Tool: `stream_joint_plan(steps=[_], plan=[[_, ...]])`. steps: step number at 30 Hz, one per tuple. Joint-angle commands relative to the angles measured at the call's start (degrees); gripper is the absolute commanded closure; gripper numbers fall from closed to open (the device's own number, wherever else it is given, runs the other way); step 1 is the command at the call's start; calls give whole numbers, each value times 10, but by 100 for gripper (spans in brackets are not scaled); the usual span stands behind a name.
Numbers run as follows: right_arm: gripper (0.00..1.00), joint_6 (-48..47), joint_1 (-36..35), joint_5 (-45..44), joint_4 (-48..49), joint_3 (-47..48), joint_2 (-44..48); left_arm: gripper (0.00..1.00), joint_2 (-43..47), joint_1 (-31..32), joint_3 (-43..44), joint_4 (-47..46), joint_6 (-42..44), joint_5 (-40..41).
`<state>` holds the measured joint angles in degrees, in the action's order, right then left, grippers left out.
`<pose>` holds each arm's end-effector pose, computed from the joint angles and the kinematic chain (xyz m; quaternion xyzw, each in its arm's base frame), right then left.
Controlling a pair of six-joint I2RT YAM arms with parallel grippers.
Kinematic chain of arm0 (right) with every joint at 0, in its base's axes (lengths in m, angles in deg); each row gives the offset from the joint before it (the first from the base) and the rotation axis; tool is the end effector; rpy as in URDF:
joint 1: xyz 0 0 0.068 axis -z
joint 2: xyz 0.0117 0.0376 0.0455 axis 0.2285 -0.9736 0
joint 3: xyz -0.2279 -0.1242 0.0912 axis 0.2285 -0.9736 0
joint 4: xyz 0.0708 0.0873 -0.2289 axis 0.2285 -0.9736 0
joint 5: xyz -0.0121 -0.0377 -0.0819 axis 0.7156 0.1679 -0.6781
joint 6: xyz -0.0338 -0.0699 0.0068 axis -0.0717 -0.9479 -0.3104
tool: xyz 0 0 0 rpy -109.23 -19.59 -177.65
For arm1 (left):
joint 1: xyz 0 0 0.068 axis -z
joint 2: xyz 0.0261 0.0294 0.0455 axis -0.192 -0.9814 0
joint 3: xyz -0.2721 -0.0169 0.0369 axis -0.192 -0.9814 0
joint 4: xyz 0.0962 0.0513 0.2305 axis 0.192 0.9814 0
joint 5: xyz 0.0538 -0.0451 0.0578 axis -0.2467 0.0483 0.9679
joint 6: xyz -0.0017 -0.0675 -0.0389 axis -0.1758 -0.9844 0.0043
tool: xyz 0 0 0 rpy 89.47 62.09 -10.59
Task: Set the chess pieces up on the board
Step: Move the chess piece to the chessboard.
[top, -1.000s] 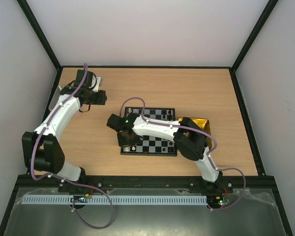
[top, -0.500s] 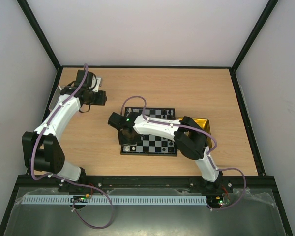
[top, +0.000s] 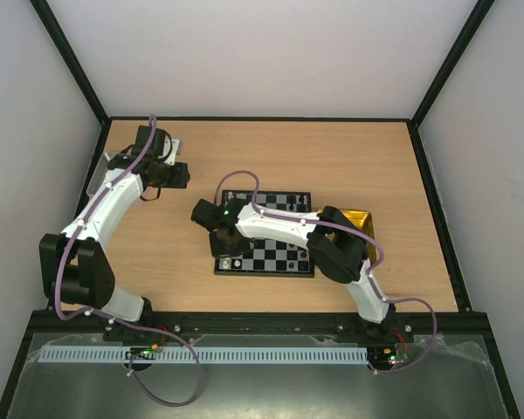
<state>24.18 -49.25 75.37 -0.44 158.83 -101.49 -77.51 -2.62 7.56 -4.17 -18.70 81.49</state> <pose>0.1901 0.3905 0.1566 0.1266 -0.9802 -0.1521 0.0046 0.3273 -0.0575 0.2695 0.0472 0.9403 -0.1013 0.3214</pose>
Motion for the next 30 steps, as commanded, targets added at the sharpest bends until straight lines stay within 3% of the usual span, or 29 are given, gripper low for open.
stream_joint_plan(steps=[1, 22, 30], plan=[[92, -1, 3, -16, -3, 17, -10, 47, 16, 3, -3, 6, 3, -7], [95, -4, 4, -25, -12, 23, -9, 43, 16, 3, 0, 10, 6, -8], [90, -1, 5, -28, -11, 25, -10, 43, 17, 3, -2, 9, 6, -9]])
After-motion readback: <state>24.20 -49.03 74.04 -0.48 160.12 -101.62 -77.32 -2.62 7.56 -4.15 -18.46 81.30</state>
